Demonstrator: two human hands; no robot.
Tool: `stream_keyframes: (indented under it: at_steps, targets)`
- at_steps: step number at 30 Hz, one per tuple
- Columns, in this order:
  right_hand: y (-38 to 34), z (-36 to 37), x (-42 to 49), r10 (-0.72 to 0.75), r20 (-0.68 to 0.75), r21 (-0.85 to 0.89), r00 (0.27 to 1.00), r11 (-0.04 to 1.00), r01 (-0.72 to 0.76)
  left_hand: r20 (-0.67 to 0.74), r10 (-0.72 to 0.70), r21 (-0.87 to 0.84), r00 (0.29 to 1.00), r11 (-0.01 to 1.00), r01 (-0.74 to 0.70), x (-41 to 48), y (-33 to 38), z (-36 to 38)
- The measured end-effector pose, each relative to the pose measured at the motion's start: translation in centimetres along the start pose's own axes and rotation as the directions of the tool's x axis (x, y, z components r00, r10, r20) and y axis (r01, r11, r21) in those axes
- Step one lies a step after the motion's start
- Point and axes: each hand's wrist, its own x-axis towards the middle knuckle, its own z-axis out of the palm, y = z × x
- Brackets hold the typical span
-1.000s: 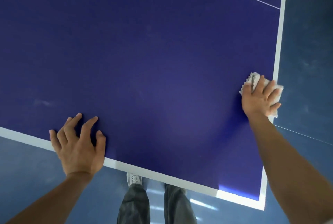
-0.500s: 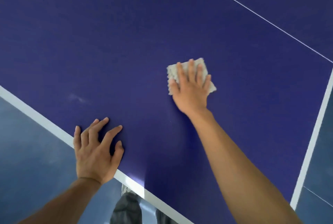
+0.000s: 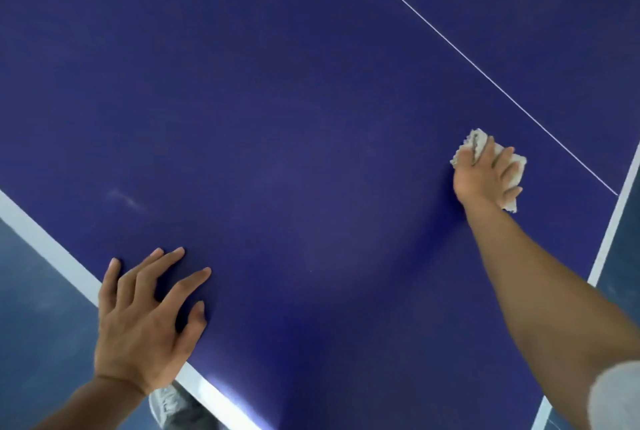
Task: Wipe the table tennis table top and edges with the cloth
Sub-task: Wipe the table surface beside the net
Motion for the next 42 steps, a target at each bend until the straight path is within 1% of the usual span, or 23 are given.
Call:
stream_keyframes:
  at_steps: [3,6,8,10,12,14,15,16,17,19,21,23,25,27,29,31,32,34,35,36,38,40,42]
  targets:
    - [-4.5,-0.6,1.9,0.085,-0.019,0.006,0.996,0.996,-0.085,0.002,0.002,0.002,1.000,1.000,-0.002,0.0,0.1,0.2]
    - [-11.4,1.8,-2.4,-0.293,0.012,-0.061,0.956,0.954,0.293,0.023,-0.015,-0.001,1.000,1.000,0.015,0.1,0.2,0.1]
    - [-14.8,4.8,-8.6,-0.610,0.096,-0.073,0.787,0.784,0.616,0.032,-0.012,0.008,0.999,1.000,0.012,0.1,0.2,0.0]
    - [-15.8,7.6,-15.9,-0.839,0.151,-0.092,0.522,0.514,0.853,0.040,-0.010,0.014,0.999,1.000,0.009,0.1,0.3,0.1]
    - [-14.4,9.3,-21.7,-0.946,0.207,-0.075,0.251,0.240,0.968,0.041,-0.014,0.013,0.999,1.000,0.014,0.2,0.2,0.0]
    - [-12.2,9.8,-23.0,-0.967,0.234,-0.046,0.103,0.095,0.994,0.041,-0.015,0.003,0.999,1.000,0.015,0.3,0.4,-0.1]
    - [-11.3,9.5,-21.9,-0.968,0.233,-0.053,0.094,0.084,0.995,0.042,-0.013,-0.005,0.999,1.000,0.014,0.4,0.5,-0.1]
    - [-10.5,8.9,-20.0,-0.965,0.215,-0.080,0.148,0.134,0.988,0.044,-0.012,-0.016,0.999,1.000,0.012,0.4,0.6,-0.2]
    - [-10.0,8.1,-17.5,-0.946,0.193,-0.108,0.260,0.243,0.964,0.044,-0.011,-0.025,0.999,1.000,0.013,0.4,0.6,-0.2]
    - [-9.9,6.0,-11.6,-0.805,0.122,-0.129,0.581,0.568,0.813,0.042,-0.010,-0.026,0.999,1.000,0.011,0.4,0.4,-0.2]
    - [-11.4,3.9,-7.1,-0.574,0.070,-0.083,0.816,0.811,0.579,0.048,-0.001,-0.016,0.999,1.000,0.002,0.5,0.2,-0.1]
    - [-14.6,3.6,-6.0,-0.396,0.042,-0.047,0.917,0.916,0.397,0.047,0.005,-0.012,0.999,1.000,-0.004,0.3,0.1,0.0]
    - [-18.6,5.3,-9.1,-0.426,0.034,-0.062,0.904,0.902,0.428,0.042,0.007,-0.016,0.999,1.000,-0.007,0.2,0.2,0.1]
    - [-22.5,8.3,-15.7,-0.674,0.083,-0.074,0.734,0.730,0.679,0.037,0.006,-0.013,0.999,1.000,-0.006,0.1,0.2,0.0]
    - [-25.0,11.5,-24.5,-0.909,0.180,-0.064,0.375,0.370,0.927,0.023,0.005,-0.005,1.000,1.000,-0.005,0.2,0.1,0.0]
    - [-25.6,13.6,-33.2,-0.933,0.358,-0.015,-0.039,-0.047,0.999,0.005,0.012,0.000,1.000,1.000,-0.012,0.2,-0.1,-0.1]
    - [-25.4,14.1,-35.9,-0.891,0.423,0.010,-0.163,-0.175,0.984,-0.007,0.020,-0.003,1.000,1.000,-0.020,0.2,-0.1,-0.1]
    - [-25.3,14.2,-36.5,-0.864,0.451,0.051,-0.223,-0.225,0.973,-0.018,0.019,-0.009,1.000,1.000,-0.019,0.3,0.0,-0.1]
    - [-25.3,13.7,-35.1,-0.888,0.424,0.034,-0.179,-0.182,0.983,-0.018,0.007,-0.013,1.000,1.000,-0.007,0.2,0.0,0.0]
    - [-25.0,13.1,-32.9,-0.919,0.384,-0.009,-0.084,-0.095,0.995,-0.017,-0.004,-0.021,1.000,1.000,0.004,0.1,-0.1,0.0]
    - [-23.2,11.2,-26.6,-0.927,0.260,-0.077,0.270,0.258,0.963,-0.015,-0.004,-0.043,1.000,0.999,0.003,0.0,-0.1,0.0]
    - [-19.4,8.7,-19.9,-0.747,0.219,-0.108,0.628,0.621,0.776,-0.037,0.000,-0.075,0.999,0.997,-0.002,-0.1,-0.1,0.0]
    - [-13.9,6.5,-15.3,-0.527,0.191,-0.148,0.828,0.819,0.555,-0.071,-0.001,-0.111,0.997,0.994,-0.007,-0.3,-0.2,0.0]
